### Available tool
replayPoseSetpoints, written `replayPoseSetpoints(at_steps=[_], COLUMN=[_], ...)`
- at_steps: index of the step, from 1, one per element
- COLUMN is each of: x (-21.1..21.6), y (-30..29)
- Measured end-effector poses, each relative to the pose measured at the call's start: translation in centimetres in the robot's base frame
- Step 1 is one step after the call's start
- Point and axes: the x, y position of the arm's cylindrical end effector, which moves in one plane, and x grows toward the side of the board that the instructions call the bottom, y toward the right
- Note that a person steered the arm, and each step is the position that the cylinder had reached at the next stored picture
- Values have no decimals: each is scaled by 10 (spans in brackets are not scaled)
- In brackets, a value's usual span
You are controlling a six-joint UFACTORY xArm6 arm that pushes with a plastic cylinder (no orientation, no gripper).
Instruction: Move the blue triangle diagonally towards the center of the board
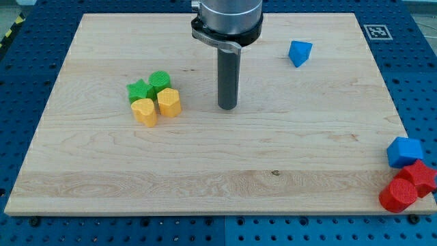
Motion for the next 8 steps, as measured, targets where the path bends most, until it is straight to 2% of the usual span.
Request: replayPoseSetpoints(at_steps=[5,8], x=[-89,-92], y=[0,-2])
